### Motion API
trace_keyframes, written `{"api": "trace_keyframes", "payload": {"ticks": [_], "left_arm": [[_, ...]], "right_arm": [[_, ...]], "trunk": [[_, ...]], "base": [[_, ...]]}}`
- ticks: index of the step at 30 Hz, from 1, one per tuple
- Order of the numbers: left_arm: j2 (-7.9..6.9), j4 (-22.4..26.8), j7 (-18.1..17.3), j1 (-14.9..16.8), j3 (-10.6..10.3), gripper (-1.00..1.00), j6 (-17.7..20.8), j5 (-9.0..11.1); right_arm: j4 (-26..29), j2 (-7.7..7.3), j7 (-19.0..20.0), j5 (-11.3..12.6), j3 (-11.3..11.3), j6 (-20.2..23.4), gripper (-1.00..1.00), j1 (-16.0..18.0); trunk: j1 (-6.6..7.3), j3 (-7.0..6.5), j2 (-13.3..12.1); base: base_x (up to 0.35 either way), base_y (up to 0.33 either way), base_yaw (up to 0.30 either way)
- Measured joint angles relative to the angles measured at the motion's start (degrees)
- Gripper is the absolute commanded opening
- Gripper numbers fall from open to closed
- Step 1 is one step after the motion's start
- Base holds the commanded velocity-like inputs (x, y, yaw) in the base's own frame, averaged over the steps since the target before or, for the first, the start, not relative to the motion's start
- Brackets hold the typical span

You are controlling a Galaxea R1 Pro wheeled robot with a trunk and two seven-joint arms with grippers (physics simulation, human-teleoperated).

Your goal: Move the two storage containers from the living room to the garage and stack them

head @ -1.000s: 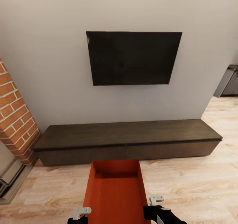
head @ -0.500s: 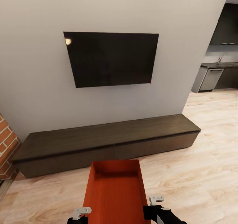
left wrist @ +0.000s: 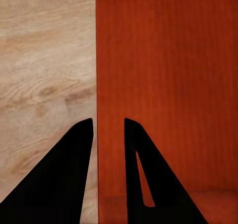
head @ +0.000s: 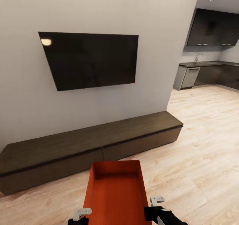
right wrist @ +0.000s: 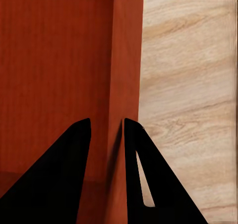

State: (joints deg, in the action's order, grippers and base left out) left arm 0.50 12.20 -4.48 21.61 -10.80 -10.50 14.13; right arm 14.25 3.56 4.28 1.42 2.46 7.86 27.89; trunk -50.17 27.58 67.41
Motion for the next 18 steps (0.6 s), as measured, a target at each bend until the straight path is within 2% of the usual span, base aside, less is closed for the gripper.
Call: {"api": "trace_keyframes", "payload": {"ticks": [18], "left_arm": [[-0.02, 0.0, 0.0, 0.0, 0.0, -1.0, 0.0, 0.0]], "right_arm": [[0.0, 0.03, 0.0, -0.1, 0.0, 0.0, -1.0, 0.0]], "trunk": [[0.0, -0.36, 0.0]], "base": [[0.0, 0.0, -0.285]]}}
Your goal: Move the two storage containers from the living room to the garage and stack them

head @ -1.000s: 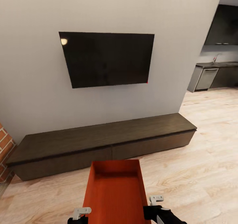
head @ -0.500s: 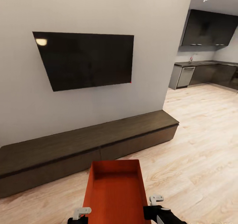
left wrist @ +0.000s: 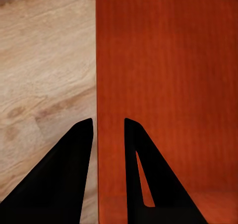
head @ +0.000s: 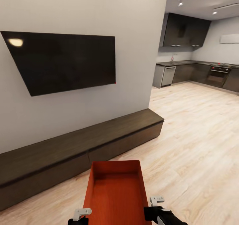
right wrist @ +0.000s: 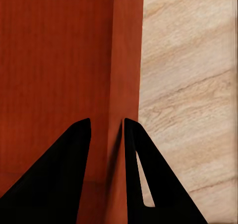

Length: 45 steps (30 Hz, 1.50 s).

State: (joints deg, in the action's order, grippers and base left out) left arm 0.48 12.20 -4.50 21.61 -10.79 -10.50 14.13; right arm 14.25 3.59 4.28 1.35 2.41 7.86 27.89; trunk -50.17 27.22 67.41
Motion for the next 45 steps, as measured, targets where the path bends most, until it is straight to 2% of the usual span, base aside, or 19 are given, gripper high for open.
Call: {"api": "trace_keyframes", "payload": {"ticks": [45], "left_arm": [[0.04, 0.0, 0.0, 0.0, 0.0, -1.0, 0.0, 0.0]], "right_arm": [[0.0, -0.05, 0.0, 0.1, 0.1, 0.0, -1.0, 0.0]], "trunk": [[0.0, -0.94, 0.0]], "base": [[0.0, 0.0, -0.285]]}}
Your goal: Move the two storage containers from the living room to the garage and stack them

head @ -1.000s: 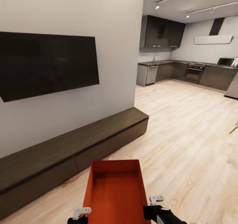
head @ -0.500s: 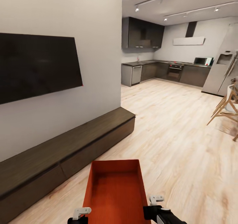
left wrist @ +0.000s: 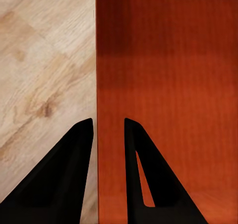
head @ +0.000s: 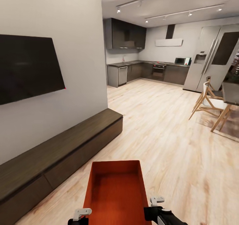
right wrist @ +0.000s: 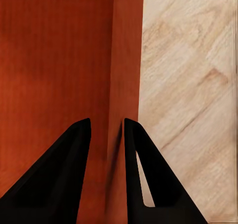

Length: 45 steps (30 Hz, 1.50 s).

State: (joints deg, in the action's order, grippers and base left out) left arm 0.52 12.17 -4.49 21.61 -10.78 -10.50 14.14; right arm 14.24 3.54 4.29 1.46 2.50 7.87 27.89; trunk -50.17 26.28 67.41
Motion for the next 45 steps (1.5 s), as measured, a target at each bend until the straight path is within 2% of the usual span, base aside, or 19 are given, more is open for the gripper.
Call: {"api": "trace_keyframes", "payload": {"ticks": [18, 45], "left_arm": [[0.0, 0.0, 0.0, 0.0, 0.0, -1.0, 0.0, 0.0], [0.01, -0.1, 0.0, 0.0, 0.0, -1.0, 0.0, 0.0]], "right_arm": [[0.0, 0.0, 0.0, 0.0, 0.0, 0.0, -1.0, 0.0], [0.0, 0.01, 0.0, 0.0, 0.0, 0.0, -1.0, 0.0]], "trunk": [[0.01, -0.39, 0.0], [0.04, -1.02, 0.0]], "base": [[0.022, 0.0, -0.285], [0.329, -0.041, -0.285]]}}
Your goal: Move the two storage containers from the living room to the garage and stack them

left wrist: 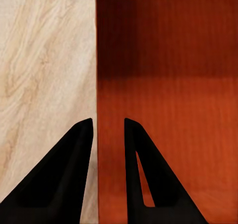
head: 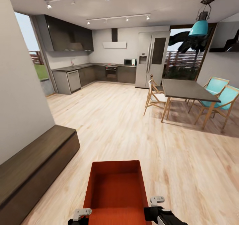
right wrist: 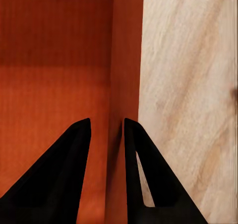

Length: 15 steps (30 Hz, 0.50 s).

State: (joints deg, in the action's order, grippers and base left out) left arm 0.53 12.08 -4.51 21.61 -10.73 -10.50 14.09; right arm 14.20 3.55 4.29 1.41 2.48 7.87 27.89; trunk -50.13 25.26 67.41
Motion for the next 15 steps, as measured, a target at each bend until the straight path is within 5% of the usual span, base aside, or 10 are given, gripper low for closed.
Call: {"api": "trace_keyframes", "payload": {"ticks": [15], "left_arm": [[0.0, 0.0, 0.0, 0.0, 0.0, -1.0, 0.0, 0.0]], "right_arm": [[0.0, 0.0, 0.0, 0.0, 0.0, 0.0, -1.0, 0.0]], "trunk": [[0.0, -0.36, 0.0]], "base": [[0.342, -0.112, -0.285]]}}
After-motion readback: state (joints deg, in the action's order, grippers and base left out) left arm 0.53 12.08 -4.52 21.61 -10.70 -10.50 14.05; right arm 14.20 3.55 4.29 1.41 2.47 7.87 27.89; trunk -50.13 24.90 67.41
